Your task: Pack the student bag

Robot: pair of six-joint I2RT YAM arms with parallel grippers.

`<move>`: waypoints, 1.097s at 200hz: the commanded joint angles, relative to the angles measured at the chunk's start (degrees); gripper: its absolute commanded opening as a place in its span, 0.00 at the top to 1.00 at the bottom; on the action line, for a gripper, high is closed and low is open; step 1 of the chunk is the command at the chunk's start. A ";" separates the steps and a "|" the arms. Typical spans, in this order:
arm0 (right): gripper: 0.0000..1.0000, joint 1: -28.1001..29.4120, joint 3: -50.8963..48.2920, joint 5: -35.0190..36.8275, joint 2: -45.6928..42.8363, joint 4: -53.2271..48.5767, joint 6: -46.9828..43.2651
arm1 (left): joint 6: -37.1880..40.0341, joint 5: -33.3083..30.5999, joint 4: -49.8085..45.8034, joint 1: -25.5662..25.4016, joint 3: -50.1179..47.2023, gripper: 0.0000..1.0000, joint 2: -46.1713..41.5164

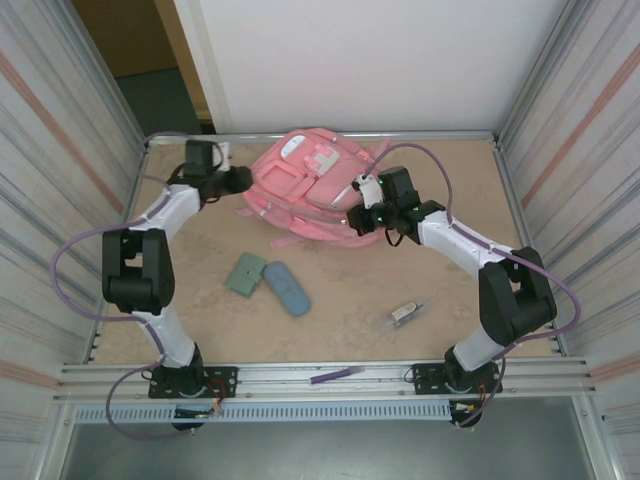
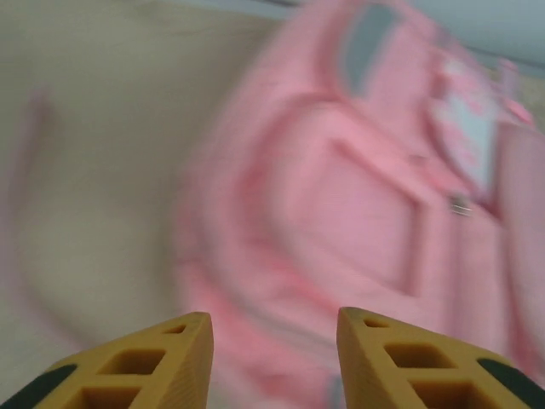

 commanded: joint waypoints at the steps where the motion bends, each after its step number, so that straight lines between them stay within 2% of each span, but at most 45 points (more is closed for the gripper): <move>1: 0.95 -2.48 3.04 -1.67 -1.17 -0.91 3.42 | -4.86 3.32 -0.43 -1.47 -2.13 0.55 -0.69; 16: 0.96 -3.25 4.40 -2.12 -0.47 -2.76 4.45 | -3.62 3.38 0.83 -2.38 -2.48 0.53 0.24; 64: 0.96 -2.97 5.68 -2.05 0.32 -5.25 4.28 | -13.25 1.82 1.79 -2.56 -1.49 0.49 3.08; 86: 0.95 -2.69 5.62 -2.18 0.61 -5.48 3.57 | -15.31 0.40 0.45 -2.72 0.36 0.49 5.49; 117: 0.95 -2.60 5.96 -1.73 0.07 -6.64 3.31 | -16.99 -2.34 3.19 -2.82 1.53 0.49 9.49; 130: 0.95 -2.71 5.67 -2.40 0.06 -5.81 3.14 | -16.56 -1.95 4.33 -2.82 2.79 0.57 11.03; 147: 0.95 -2.65 7.01 -2.00 0.64 -7.71 2.88 | -17.20 -0.72 6.67 -2.82 2.62 0.87 11.44; 159: 0.95 -2.67 7.13 -0.89 0.91 -7.95 2.96 | -17.94 0.39 8.63 -2.90 1.08 1.00 10.16; 184: 0.95 -3.10 8.65 0.14 3.32 -8.93 4.36 | -18.35 -1.08 10.35 -3.88 -4.63 1.00 4.28; 219: 0.94 0.95 9.44 4.75 5.10 -6.86 8.73 | -26.26 -4.23 14.50 -7.61 -15.78 1.00 -4.75</move>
